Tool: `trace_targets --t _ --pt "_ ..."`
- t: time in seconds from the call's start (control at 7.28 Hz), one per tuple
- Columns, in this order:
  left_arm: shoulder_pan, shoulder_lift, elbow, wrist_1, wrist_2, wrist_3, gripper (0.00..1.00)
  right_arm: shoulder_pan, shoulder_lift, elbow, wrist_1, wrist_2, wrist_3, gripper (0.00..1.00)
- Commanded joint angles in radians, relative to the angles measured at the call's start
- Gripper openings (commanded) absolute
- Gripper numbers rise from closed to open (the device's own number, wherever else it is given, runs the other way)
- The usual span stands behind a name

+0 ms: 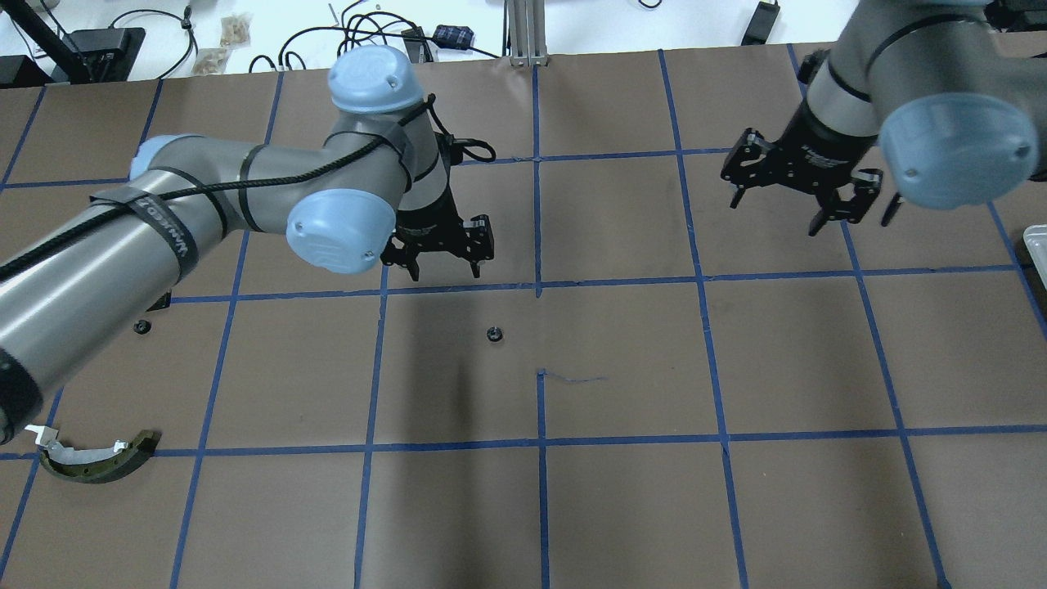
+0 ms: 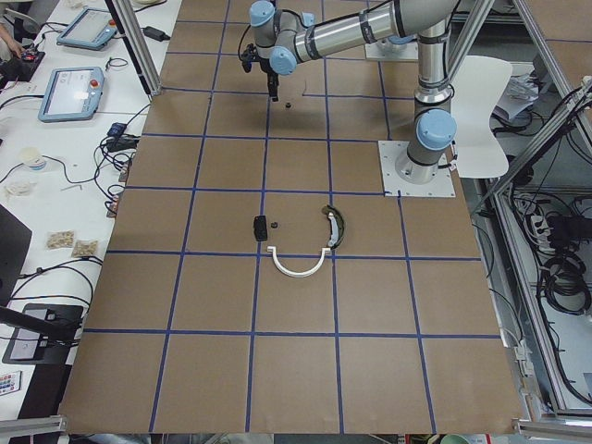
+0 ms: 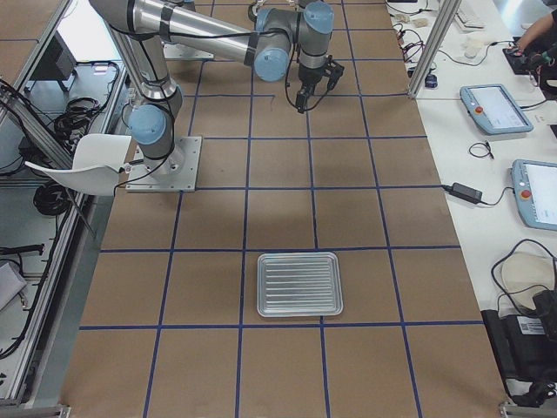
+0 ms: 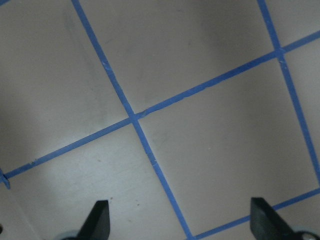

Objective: Place bearing gear from tray to pile

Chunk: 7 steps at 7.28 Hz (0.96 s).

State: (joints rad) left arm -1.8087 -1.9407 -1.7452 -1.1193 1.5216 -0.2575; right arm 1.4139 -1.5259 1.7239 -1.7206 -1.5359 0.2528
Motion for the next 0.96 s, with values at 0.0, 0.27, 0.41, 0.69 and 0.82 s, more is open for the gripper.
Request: trace_targets --t 0.0,0.27,0.41,0.69,0.82 --pt "-0.044 -0.069 -0.039 0.11 0.008 -0.084 0.87 -0.029 -0.065 -0.049 0.163 -0.027 -0.078 1.0" --pt "-0.083 -0.101 -0.04 0.112 0.018 -0.109 0.87 -0.016 -0.071 -0.052 0.151 -0.032 -0.177 1.0" --pt "-0.083 -0.101 -0.039 0.112 0.018 -0.109 0.87 0.032 -0.069 -0.056 0.145 -0.03 -0.27 1.0" --pt "-0.084 -0.106 -0.048 0.107 0.014 -0.104 0.87 0.088 -0.068 -0.056 0.145 -0.03 -0.311 1.0" --pt "-0.084 -0.118 -0.05 0.108 0.017 -0.103 0.86 0.088 -0.066 -0.056 0.147 -0.032 -0.316 1.0"
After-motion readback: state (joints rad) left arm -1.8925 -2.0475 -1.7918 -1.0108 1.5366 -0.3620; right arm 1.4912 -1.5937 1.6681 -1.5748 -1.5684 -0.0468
